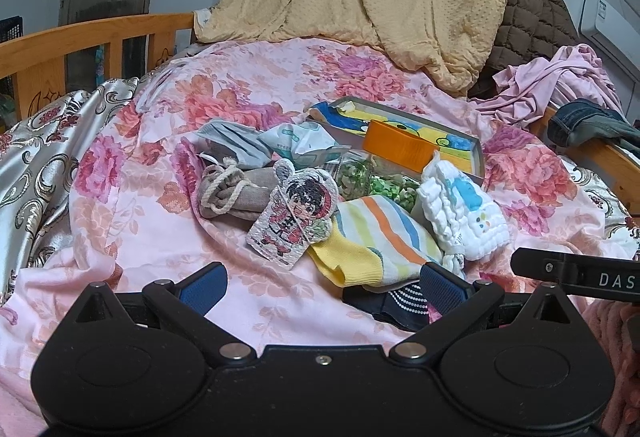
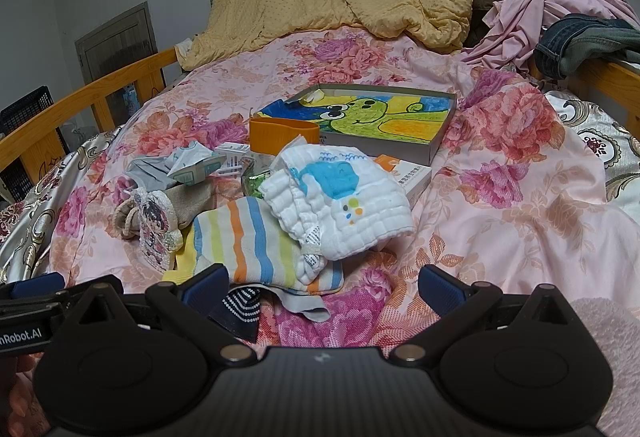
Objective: Organize soft objects
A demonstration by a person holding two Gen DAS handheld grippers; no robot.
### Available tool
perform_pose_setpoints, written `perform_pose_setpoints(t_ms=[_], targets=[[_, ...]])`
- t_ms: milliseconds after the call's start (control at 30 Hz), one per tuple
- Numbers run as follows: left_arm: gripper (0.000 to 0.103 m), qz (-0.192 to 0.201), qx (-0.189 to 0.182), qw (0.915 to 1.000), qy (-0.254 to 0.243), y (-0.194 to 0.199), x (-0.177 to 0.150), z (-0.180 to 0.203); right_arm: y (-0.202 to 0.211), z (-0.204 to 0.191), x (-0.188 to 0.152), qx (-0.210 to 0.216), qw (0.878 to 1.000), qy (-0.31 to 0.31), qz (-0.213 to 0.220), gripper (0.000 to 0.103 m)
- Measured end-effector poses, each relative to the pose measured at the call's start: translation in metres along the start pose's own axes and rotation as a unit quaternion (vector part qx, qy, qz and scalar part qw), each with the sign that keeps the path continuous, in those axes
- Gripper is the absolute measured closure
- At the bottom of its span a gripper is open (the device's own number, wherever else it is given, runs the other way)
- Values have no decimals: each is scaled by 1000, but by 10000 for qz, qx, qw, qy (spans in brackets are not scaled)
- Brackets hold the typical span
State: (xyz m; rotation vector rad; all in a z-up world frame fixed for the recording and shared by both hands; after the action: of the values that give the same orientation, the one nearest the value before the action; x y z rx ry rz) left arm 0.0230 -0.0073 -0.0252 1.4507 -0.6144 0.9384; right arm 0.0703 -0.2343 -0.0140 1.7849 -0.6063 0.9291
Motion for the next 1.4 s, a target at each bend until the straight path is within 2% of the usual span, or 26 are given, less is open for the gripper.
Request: perform_pose_setpoints(t_ms=[233, 300, 633, 800, 1133, 1400], targets=[[1, -92, 4, 9999, 41, 0, 0, 1, 4, -1, 6, 20, 10000, -59, -47, 0], [1, -149, -16, 9999, 80, -1, 0, 0, -3, 1, -4, 39, 9998, -145, -108, 0], [1, -560, -17, 9978, 341, -13, 7, -9, -20, 9, 7, 356, 9964, -486, -588, 0], [1, -771, -144, 9967, 217, -32, 20, -9, -39, 1, 16, 560, 9960, -189, -670, 0], [1, -806, -236, 9964, -133, -80, 48, -12, -81, -24, 19, 1007, 9884, 672, -918, 0], [1, -792, -457, 9958, 31, -106, 57, -12, -112, -36, 14, 1364, 9788, 959, -1188, 1]])
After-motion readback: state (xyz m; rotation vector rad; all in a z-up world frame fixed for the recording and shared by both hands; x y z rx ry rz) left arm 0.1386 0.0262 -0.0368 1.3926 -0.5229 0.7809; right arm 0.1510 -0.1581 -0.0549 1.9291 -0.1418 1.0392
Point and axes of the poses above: each gripper's, at about its wrist camera, not at the fingertips, and y roughly against the way its jaws point, z to its right, x to its top, the point moved 3 cm from there along -y, roughly the way its jaws point, and after that the axes turned 11 degrees about x, right-handed, at the moved point
